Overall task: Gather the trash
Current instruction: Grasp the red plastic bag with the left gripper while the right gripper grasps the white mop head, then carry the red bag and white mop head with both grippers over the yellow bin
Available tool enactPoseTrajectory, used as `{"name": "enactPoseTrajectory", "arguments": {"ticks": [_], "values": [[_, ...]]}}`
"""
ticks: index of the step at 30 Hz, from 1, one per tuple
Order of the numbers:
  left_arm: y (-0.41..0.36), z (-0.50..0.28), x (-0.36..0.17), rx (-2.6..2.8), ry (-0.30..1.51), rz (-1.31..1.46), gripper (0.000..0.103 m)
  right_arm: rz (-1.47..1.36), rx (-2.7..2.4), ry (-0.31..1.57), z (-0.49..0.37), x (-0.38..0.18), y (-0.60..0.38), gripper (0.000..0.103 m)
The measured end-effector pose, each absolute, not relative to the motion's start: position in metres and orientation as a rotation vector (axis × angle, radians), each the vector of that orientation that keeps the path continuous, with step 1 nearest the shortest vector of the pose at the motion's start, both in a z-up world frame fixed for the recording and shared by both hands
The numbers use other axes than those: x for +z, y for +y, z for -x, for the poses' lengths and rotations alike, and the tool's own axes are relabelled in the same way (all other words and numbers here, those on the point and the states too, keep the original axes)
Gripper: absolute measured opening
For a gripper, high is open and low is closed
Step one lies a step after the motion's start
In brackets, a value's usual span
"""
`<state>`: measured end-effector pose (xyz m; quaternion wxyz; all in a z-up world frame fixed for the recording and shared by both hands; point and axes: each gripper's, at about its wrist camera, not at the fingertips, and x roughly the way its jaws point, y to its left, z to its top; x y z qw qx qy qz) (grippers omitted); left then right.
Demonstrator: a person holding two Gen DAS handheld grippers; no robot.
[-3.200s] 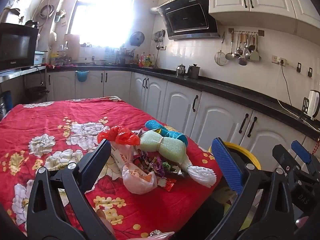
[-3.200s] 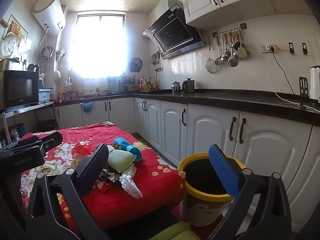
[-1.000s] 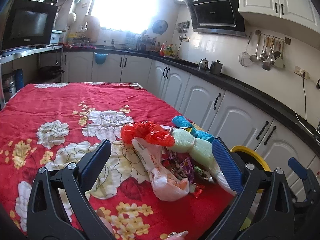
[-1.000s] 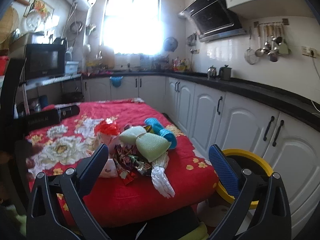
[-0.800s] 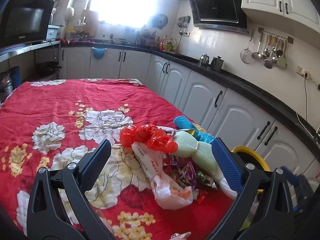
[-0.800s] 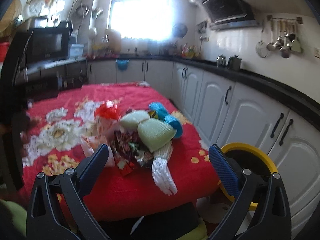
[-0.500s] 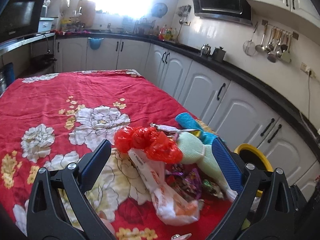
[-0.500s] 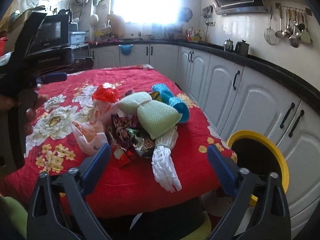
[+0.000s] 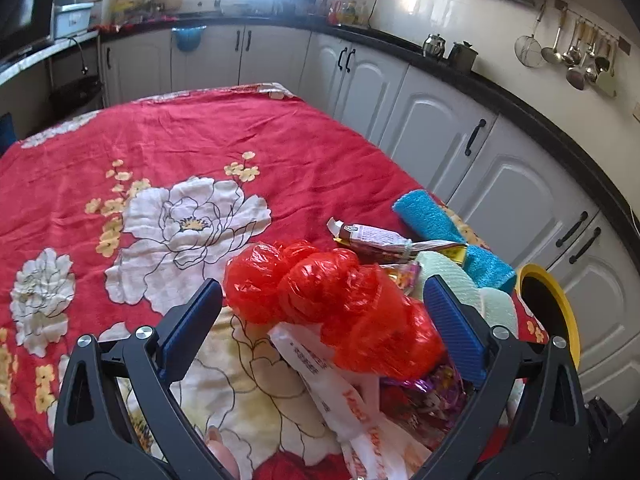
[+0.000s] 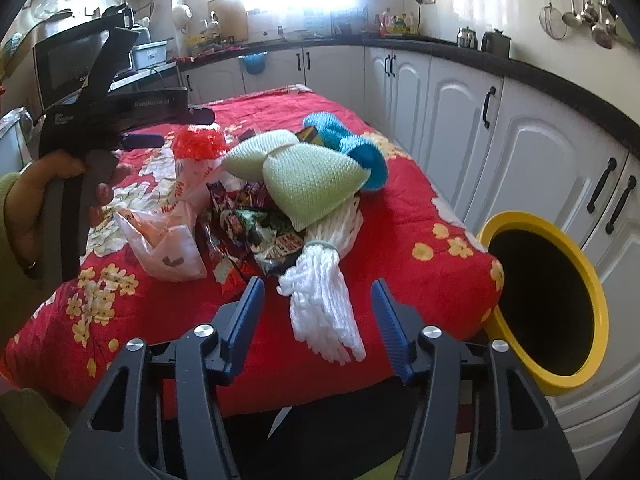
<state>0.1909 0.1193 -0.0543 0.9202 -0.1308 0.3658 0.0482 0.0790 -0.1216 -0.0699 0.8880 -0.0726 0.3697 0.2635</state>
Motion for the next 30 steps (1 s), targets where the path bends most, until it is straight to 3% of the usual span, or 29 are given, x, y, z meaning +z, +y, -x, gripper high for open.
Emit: {"name": "enactPoseTrajectory", "arguments": {"ticks": [3,9,12,17,20,30], "values": [[0.124,-0.197,-0.058,0.080,0.769,0.288,0.092,0.143,0.562,0.790,-0.081,-0.073,-0.123,0.039],[0.127,-0.209,-0.064,0.049,0.794,0.307,0.071,0.136,0.588,0.795,-0.082,-0.073,-0.126,0.021],[0.128,-0.210,-0.067,0.040,0.798,0.313,0.063,0.134,0.604,0.795,-0.081,-0.072,-0.128,0.018],[0.130,-0.209,-0.070,0.022,0.804,0.321,0.034,0.109,0.624,0.792,-0.078,-0.064,-0.133,0.018],[0.132,-0.206,-0.068,0.015,0.789,0.320,0.026,0.102,0.627,0.781,-0.074,-0.058,-0.136,0.017],[0.135,-0.181,-0.032,0.011,0.668,0.289,0.022,0.081,0.570,0.784,-0.066,-0.045,-0.152,0.017]]}}
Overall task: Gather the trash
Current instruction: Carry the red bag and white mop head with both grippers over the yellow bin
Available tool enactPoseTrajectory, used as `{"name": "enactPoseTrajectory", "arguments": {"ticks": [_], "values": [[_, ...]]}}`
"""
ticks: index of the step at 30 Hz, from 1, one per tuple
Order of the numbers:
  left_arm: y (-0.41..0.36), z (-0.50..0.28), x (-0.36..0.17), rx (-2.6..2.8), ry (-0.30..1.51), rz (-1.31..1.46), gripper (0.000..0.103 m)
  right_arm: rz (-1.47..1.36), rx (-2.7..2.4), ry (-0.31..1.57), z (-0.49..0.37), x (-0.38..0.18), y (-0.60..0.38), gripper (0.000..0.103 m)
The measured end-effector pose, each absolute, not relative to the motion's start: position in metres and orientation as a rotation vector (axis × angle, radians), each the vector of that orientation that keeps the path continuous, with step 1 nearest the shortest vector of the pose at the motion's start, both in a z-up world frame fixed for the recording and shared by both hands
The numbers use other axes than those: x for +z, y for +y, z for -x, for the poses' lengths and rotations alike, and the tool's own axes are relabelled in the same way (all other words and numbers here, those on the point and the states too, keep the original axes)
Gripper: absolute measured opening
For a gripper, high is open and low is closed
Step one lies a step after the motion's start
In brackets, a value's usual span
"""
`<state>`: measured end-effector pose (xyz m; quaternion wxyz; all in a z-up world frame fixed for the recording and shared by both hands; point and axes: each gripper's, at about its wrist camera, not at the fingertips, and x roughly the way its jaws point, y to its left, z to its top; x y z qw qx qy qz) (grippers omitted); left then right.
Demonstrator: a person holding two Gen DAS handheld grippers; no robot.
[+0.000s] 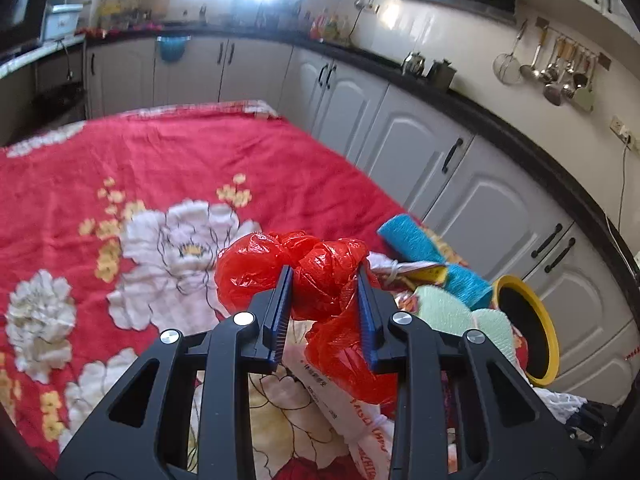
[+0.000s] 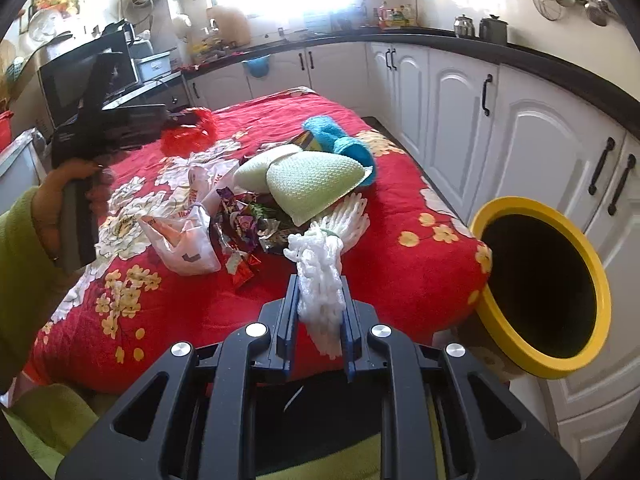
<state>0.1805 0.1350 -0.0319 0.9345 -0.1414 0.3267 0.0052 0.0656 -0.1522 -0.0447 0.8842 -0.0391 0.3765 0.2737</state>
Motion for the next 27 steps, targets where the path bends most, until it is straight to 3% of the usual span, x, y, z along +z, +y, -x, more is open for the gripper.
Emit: {"name": "enactPoseTrajectory", "arguments": {"ticks": [14,27], "values": [[0.067,-0.160,0.002,-0.151,0.592,0.238,0.022,0.126,0.536,0.822,-0.060,-0.036,-0.178,0.016],[0.017,-0.159,0.019,-0.253,0.565,0.200,0.022,0.013,0.589,0.667,-0.042,0.025,-0.204,0.016]]}}
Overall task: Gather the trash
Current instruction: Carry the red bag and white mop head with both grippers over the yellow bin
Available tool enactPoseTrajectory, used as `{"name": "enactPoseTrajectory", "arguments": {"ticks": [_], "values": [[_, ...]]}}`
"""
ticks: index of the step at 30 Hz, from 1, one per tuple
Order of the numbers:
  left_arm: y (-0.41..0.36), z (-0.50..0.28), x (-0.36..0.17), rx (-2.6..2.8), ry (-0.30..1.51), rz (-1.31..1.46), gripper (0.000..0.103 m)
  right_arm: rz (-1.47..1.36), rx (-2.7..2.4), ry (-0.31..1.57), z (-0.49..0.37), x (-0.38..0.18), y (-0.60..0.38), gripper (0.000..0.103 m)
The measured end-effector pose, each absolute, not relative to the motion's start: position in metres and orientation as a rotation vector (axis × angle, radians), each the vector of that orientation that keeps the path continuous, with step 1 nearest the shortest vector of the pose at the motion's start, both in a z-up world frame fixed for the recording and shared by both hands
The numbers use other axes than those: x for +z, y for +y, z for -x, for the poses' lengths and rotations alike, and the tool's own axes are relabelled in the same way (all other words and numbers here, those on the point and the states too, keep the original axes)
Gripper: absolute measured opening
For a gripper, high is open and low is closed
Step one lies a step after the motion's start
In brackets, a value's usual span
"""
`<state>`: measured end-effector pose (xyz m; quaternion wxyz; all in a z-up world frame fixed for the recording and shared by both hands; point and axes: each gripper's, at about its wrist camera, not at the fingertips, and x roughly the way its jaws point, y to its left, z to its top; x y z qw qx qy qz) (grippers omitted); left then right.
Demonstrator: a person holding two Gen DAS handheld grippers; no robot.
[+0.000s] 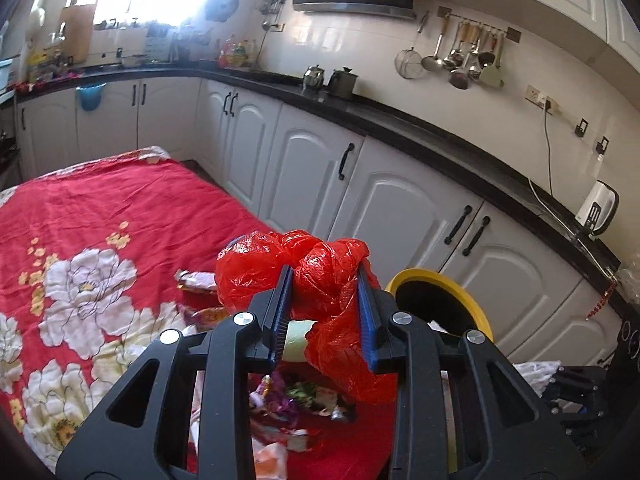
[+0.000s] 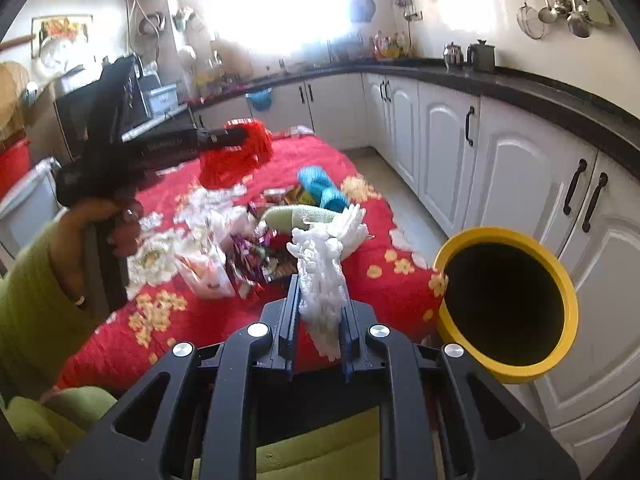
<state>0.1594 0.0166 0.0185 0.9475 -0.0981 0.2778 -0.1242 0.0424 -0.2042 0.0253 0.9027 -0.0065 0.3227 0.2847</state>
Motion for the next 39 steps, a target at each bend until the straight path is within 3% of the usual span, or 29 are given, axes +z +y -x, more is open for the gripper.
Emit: {"name": "enactPoseTrajectory", "arguments": {"ticks": [13,39], "values": [[-0.028,-0.166,0.034,-0.330,0.543,0.174,0.022,-0.051,0.485,0.595,-0.054,0.044,-0.251,0.016],[-0.174,-0.209,0.009,-0.556,0.590,0.134,0.023,-0.132,0.206,0.574,-0.104,0.010,-0.364,0.016]]}}
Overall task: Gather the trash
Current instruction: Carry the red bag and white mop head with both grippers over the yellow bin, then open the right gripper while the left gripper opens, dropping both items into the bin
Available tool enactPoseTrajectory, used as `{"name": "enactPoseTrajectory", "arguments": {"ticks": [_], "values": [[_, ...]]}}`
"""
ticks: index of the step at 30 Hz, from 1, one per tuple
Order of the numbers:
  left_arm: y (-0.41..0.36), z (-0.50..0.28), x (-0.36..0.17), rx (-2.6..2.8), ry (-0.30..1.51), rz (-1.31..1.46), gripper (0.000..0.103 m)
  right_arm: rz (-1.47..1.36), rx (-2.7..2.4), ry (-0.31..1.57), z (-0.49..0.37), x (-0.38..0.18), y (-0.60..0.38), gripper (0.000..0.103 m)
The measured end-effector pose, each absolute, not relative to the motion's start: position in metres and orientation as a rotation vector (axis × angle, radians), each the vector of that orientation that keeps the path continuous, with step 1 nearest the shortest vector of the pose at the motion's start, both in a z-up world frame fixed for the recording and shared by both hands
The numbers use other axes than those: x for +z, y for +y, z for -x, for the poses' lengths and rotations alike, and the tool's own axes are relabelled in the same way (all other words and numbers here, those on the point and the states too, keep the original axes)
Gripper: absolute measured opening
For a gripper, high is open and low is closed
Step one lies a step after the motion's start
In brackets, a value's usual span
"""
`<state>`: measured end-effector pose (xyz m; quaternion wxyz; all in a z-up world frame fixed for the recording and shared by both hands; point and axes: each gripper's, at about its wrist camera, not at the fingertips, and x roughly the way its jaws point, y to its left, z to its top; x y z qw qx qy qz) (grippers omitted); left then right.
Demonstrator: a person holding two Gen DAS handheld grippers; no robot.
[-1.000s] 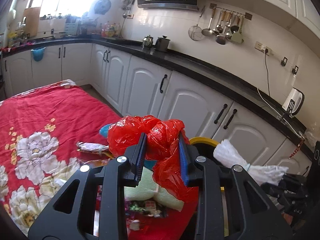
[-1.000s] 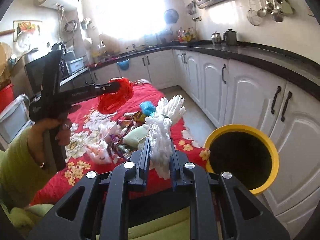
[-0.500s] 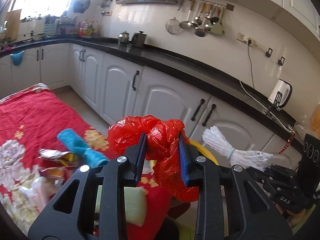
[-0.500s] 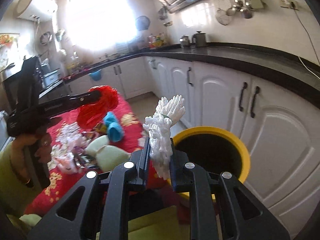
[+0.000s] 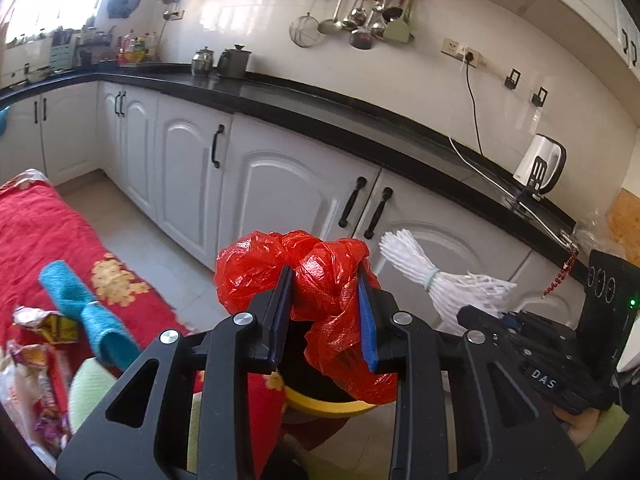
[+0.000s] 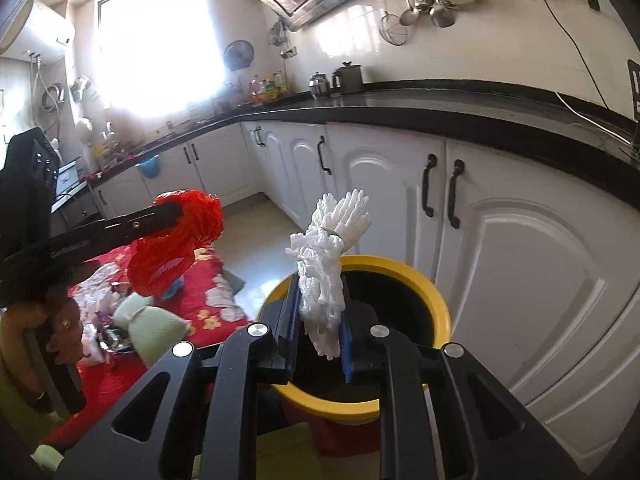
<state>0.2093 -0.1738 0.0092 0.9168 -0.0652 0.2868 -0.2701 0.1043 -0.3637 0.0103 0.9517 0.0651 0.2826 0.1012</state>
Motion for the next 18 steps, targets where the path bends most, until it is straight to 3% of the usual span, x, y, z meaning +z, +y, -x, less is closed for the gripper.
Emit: {"name": "enactPoseTrajectory", "arguments": {"ticks": [18], "values": [[-0.229,-0.263,-0.048,-0.587,0.744,0.128,0.024,-0.157,0.185,0.703,-0.147,-0.050,-0.381,0.019]]}}
